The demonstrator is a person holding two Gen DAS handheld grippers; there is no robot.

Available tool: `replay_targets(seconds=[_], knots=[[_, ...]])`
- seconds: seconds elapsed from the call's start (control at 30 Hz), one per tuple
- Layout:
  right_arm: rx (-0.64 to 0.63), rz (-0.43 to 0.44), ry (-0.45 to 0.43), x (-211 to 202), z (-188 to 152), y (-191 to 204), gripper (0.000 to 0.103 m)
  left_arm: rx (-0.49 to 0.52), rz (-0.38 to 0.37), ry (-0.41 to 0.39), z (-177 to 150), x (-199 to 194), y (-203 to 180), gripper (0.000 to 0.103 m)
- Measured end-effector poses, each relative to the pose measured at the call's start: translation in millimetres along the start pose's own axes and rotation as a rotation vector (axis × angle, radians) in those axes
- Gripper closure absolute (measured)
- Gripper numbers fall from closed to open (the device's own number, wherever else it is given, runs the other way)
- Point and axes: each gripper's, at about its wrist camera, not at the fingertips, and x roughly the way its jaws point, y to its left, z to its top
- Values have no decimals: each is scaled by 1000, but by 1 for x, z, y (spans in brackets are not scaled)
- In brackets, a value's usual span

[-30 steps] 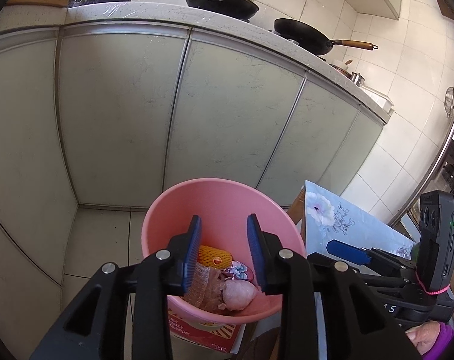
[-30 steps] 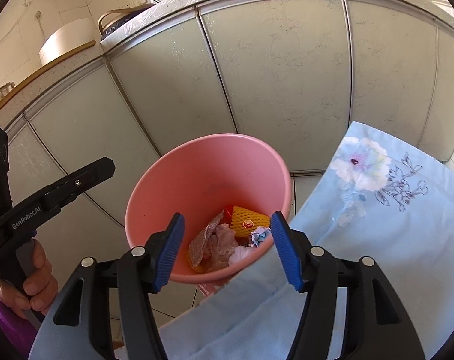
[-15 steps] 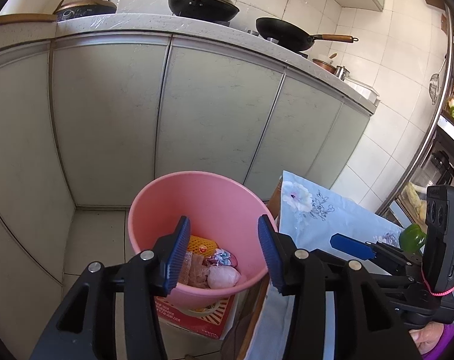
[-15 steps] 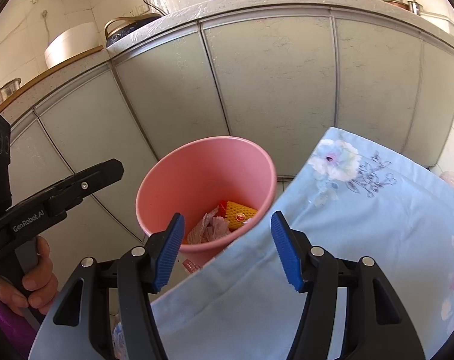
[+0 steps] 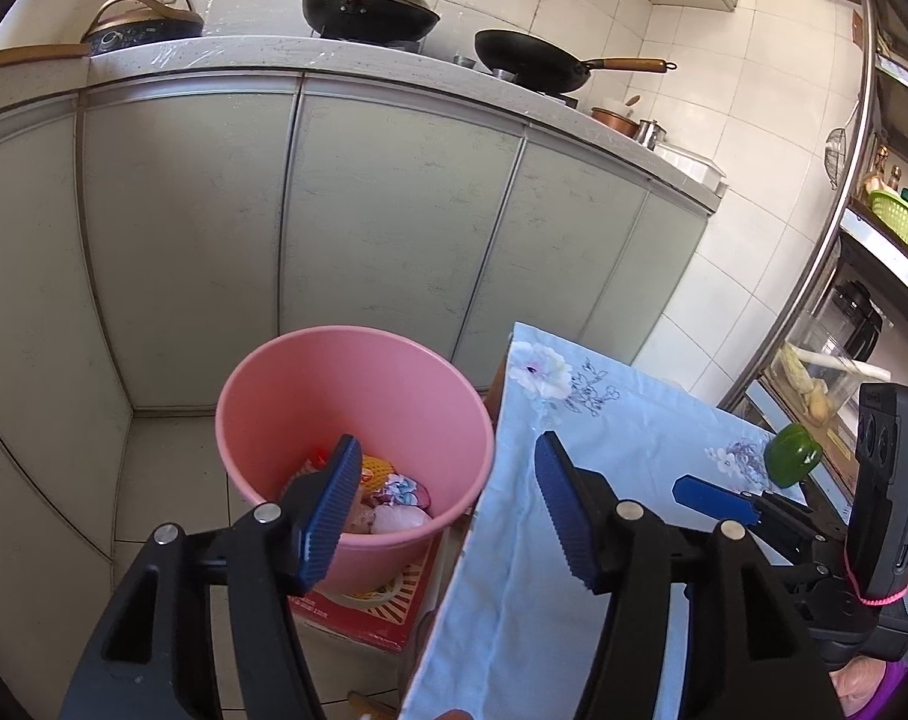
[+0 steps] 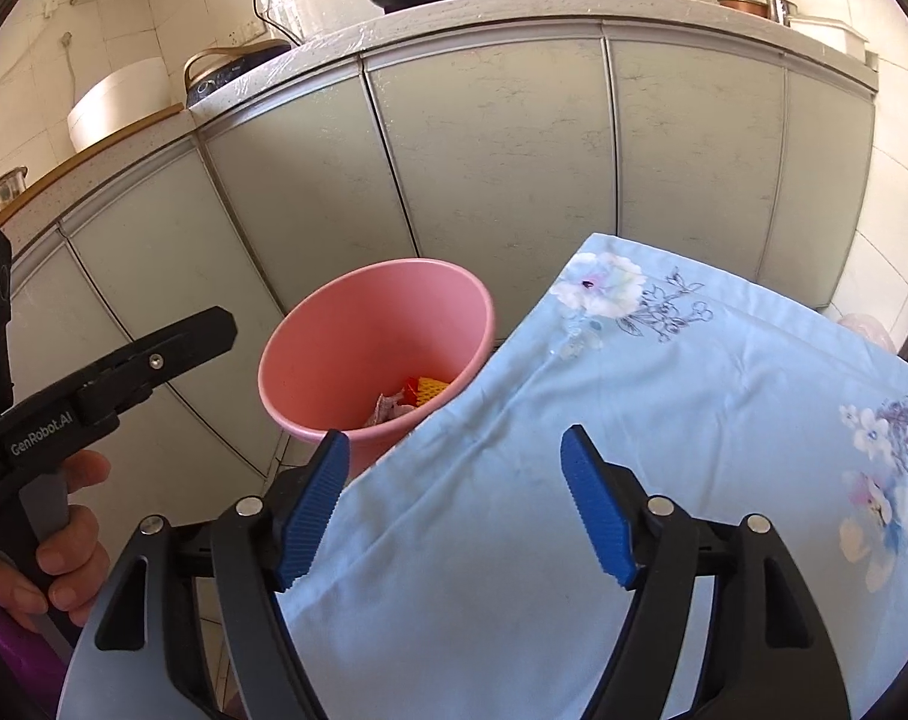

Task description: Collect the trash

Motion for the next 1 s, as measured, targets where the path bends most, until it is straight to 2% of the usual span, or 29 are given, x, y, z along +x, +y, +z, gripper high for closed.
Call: replay_targets(seconds=[0.33,0.47,1.0], knots=[[46,-54,-46,-29,-13,-20,29,31,-23,27,-9,-1,-26,41],[56,-73,-69,-42,-16,-23,22,47,-24,34,-13,-2,-36,41],[62,-122,-120,-65,-26,-27,22,91,-5,37,-23,-10,-61,42]])
